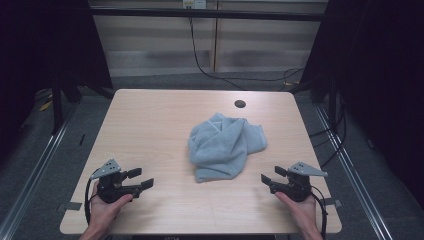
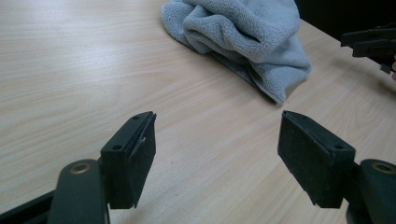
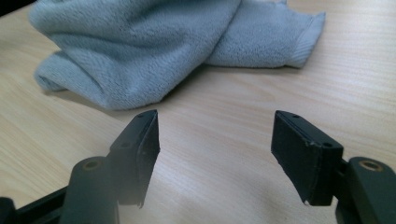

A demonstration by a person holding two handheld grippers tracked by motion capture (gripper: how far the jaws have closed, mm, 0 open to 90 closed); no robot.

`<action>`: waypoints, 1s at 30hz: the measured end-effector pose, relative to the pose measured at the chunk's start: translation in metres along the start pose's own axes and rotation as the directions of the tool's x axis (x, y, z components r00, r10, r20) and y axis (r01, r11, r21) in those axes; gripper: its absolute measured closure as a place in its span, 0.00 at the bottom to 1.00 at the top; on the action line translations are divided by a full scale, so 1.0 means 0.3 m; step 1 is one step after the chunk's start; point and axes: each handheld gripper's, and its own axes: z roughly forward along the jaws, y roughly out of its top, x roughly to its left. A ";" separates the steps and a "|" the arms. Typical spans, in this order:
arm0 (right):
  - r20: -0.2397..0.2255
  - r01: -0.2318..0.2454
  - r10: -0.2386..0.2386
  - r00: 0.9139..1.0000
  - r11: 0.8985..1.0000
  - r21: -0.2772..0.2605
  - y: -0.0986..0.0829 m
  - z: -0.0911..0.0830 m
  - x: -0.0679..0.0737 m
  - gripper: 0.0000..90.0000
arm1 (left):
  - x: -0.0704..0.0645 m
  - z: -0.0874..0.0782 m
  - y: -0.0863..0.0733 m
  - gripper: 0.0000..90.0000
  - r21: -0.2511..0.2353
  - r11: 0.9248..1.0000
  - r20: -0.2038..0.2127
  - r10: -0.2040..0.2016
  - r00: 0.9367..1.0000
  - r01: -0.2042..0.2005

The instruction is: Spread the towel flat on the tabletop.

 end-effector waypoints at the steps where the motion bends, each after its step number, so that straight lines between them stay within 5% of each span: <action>1: 0.001 -0.007 0.007 1.000 1.000 0.006 -0.001 0.004 0.000 0.36 | -0.001 0.000 -0.002 0.31 0.005 1.000 0.002 0.004 1.000 -0.004; 9: -0.069 -0.028 0.027 0.997 1.000 -0.013 0.019 0.000 -0.002 0.38 | 0.009 0.001 -0.005 0.31 0.025 1.000 -0.020 -0.017 1.000 0.018; 11: -0.105 -0.018 0.021 0.994 0.999 0.029 0.036 0.015 0.006 0.41 | 0.009 0.001 -0.008 0.32 0.038 0.999 -0.006 -0.025 1.000 0.025; 13: -0.085 0.015 -0.010 0.996 0.999 0.052 0.050 0.027 0.015 0.40 | 0.006 -0.001 -0.010 0.33 0.043 0.999 -0.004 -0.020 1.000 0.020; 17: -0.121 0.026 -0.019 0.992 0.998 0.061 0.071 0.042 0.027 0.40 | -0.007 -0.011 -0.007 0.39 0.024 1.000 0.047 -0.018 0.999 0.017; 22: -0.210 0.048 -0.028 0.977 0.995 0.090 0.139 0.121 0.046 0.37 | -0.016 0.001 -0.009 0.43 0.052 0.998 0.114 -0.024 0.993 0.018; 25: -0.206 0.069 -0.047 0.977 0.992 0.101 0.180 0.166 0.057 0.34 | -0.021 0.019 -0.009 0.47 0.072 0.997 0.150 -0.042 0.988 0.031; 30: -0.214 0.062 -0.045 0.976 0.996 0.070 0.265 0.229 0.060 0.28 | -0.039 0.017 -0.007 0.57 0.040 0.999 0.130 0.002 0.991 -0.008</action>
